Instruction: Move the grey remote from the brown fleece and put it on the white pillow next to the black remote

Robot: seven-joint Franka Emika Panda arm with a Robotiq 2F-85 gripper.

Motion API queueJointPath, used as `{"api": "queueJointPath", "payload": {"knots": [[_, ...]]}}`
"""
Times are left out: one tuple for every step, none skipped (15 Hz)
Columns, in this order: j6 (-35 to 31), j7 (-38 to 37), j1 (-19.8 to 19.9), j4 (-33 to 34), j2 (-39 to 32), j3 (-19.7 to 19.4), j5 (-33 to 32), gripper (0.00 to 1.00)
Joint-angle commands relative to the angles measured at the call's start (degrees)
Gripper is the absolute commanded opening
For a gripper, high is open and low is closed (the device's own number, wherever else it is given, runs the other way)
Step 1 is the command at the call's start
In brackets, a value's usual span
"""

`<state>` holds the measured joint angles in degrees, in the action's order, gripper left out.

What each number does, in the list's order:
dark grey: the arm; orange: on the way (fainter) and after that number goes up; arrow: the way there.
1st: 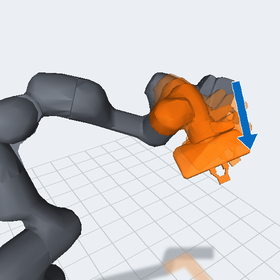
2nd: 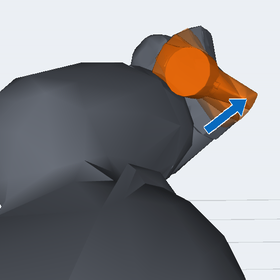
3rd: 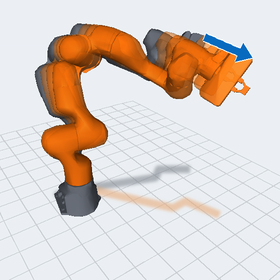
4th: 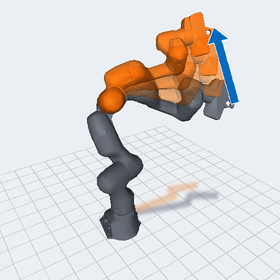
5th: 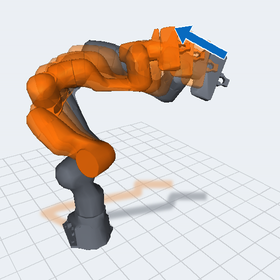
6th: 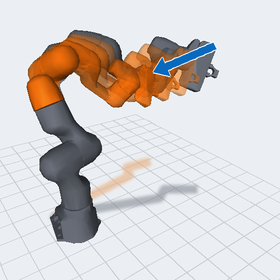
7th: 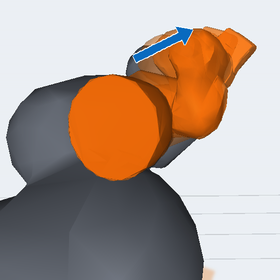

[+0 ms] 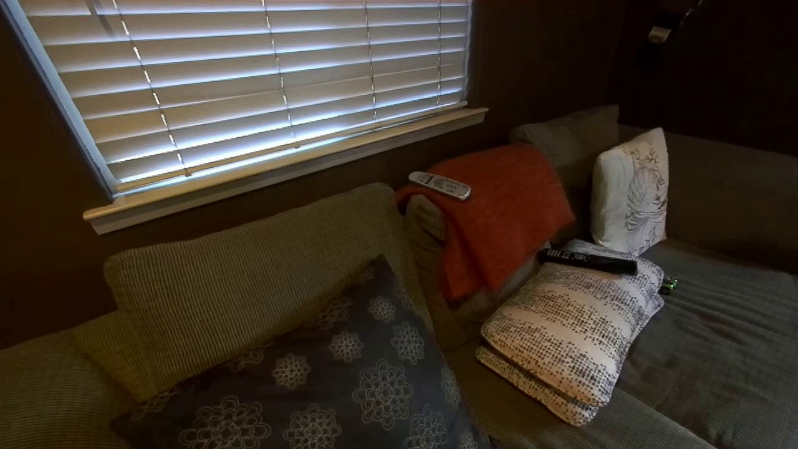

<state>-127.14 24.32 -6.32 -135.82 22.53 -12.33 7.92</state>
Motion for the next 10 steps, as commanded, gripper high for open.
{"api": "queueJointPath", "payload": {"knots": [[-4.76,0.06,0.83,4.25,-5.63,2.28,0.83,1.0],[-6.23,-0.34,0.85,5.18,-6.93,2.86,0.73,1.0],[-8.04,-0.91,1.05,6.02,-8.31,3.52,0.2,1.0],[-10.85,-2.47,1.56,6.83,-9.85,4.6,-1.15,1.0],[-12.84,-3.47,1.88,7.92,-11.46,5.38,-2.18,1.0],[-15.17,-4.7,2.32,8.84,-13.02,6.19,-3.36,1.0],[-17.49,-6.07,2.93,9.92,-14.55,7.13,-5.36,1.0],[-19.29,-7.56,3.55,11.12,-16.15,7.85,-7.41,1.0],[-20.79,-9.06,4.11,12.44,-17.77,8.42,-9.47,1.0],[-22.09,-11.04,4.74,14.09,-19.55,8.94,-11.98,1.0]]}}
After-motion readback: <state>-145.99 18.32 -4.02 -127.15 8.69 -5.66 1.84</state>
